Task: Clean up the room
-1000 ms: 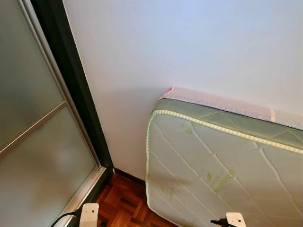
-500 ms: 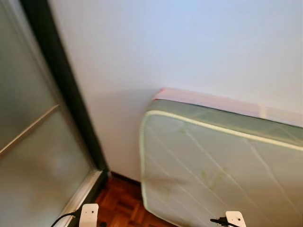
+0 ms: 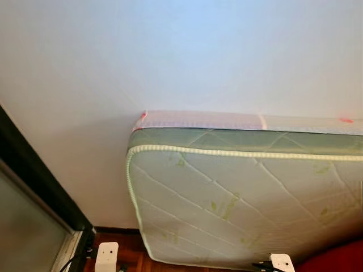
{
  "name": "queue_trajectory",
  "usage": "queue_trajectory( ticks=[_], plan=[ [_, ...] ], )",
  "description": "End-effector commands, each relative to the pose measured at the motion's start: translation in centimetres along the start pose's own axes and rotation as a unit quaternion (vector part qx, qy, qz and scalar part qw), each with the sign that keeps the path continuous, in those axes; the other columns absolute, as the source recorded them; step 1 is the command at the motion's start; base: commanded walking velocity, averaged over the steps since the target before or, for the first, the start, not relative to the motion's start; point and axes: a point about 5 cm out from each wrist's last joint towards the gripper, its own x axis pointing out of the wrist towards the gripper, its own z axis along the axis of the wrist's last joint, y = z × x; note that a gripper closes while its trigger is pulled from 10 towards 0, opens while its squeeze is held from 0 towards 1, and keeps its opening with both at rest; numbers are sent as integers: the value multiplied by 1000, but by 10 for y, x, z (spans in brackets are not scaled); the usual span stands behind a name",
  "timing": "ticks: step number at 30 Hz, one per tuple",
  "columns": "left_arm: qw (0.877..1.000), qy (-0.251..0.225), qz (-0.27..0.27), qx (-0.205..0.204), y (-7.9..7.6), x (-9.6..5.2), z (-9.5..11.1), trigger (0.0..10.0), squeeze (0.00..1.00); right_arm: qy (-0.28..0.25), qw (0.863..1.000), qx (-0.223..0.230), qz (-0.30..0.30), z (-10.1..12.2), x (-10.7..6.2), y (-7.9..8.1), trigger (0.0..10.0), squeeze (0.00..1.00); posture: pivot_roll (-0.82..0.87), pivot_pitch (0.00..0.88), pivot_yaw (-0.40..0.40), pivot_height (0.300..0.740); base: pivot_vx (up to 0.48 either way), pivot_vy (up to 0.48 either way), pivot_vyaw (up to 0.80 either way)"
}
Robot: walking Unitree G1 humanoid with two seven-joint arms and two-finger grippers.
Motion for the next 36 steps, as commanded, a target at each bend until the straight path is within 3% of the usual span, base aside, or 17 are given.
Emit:
queue_trajectory(
  ticks=[1, 9, 30, 36],
  plan=[
    [994, -29, -7, -109, 30, 12, 74, 10000, 0, 2, 992, 127, -27, 15, 7, 10, 10000, 0, 29, 0, -91, 740, 0, 0, -788],
    [992, -26, -5, -121, 30, 12, 73, 10000, 0, 4, 992, 121, -25, 15, 7, 10, 10000, 0, 29, 0, -91, 740, 0, 188, -788],
    [995, -27, -7, -91, 31, 12, 73, 10000, 0, 5, 994, 111, -21, 13, 7, 10, 10000, 0, 37, 0, -92, 740, 0, 23, -788],
    [996, -27, -7, -89, 31, 12, 73, 10000, 0, 1, 993, 118, -25, 13, 7, 10, 10000, 0, 39, 0, -89, 740, 0, 0, -84]
  ],
)
